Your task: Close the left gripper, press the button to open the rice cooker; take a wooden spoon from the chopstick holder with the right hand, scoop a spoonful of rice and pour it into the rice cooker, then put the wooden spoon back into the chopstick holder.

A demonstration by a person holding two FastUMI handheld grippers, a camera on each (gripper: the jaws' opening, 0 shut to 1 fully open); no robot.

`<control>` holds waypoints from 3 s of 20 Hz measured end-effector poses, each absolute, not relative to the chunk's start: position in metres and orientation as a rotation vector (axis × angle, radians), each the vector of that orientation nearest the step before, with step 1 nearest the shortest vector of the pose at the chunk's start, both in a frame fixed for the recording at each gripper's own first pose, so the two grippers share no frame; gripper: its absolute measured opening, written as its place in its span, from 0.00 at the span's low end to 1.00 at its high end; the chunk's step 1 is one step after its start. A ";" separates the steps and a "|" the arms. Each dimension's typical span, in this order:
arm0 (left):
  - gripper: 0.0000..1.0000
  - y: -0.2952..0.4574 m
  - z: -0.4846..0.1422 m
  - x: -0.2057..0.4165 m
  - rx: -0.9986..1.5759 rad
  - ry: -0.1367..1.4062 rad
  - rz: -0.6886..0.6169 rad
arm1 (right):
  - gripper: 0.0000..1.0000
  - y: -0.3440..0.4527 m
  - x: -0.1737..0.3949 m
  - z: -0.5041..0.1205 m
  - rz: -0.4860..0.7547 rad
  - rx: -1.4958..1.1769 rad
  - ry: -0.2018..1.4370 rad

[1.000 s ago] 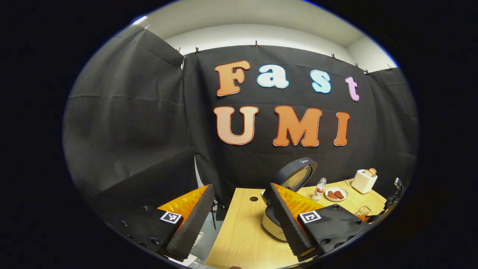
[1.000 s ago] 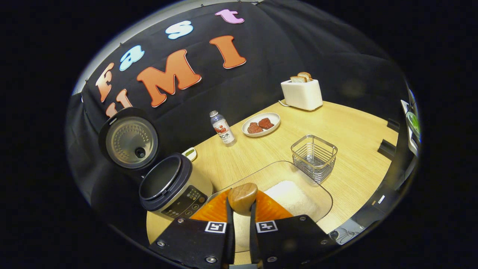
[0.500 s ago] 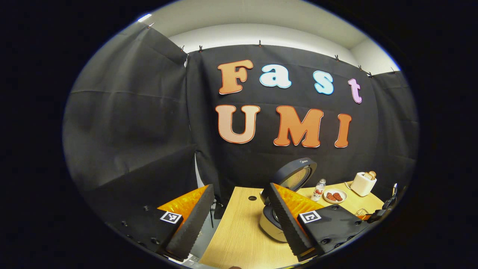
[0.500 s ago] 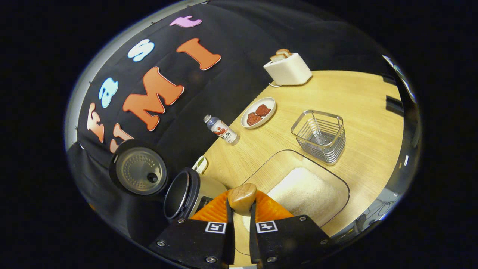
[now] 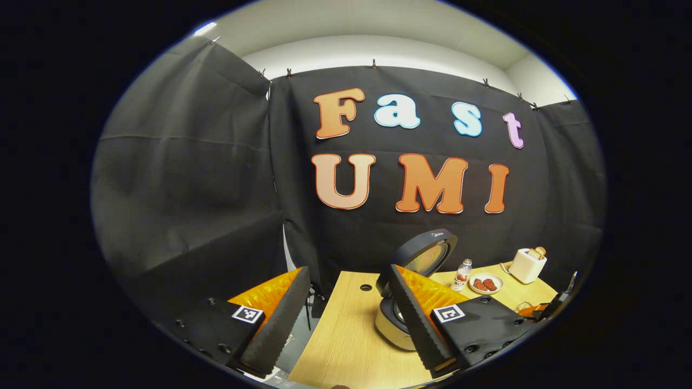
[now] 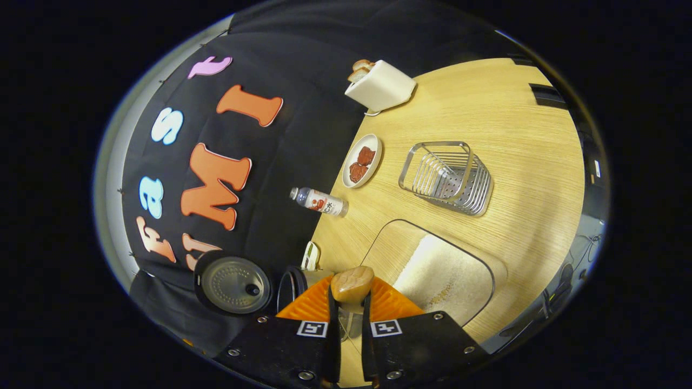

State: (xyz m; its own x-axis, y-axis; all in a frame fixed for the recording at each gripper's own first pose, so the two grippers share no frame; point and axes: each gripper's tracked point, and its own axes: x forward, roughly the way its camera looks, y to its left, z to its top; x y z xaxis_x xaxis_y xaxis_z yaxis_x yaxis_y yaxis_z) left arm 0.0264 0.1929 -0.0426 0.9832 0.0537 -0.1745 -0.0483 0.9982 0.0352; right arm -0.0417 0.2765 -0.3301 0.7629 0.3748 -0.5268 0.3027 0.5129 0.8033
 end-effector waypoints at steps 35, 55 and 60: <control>0.96 0.185 -0.020 0.020 -0.010 0.102 0.014 | 0.15 0.269 0.004 -0.194 0.105 1.361 0.662; 1.00 0.206 -0.030 0.015 0.001 0.123 0.031 | 0.14 0.417 0.063 -0.124 0.306 1.232 0.676; 1.00 0.213 -0.028 0.011 0.003 0.117 0.039 | 0.14 0.435 0.070 -0.121 0.322 1.135 0.680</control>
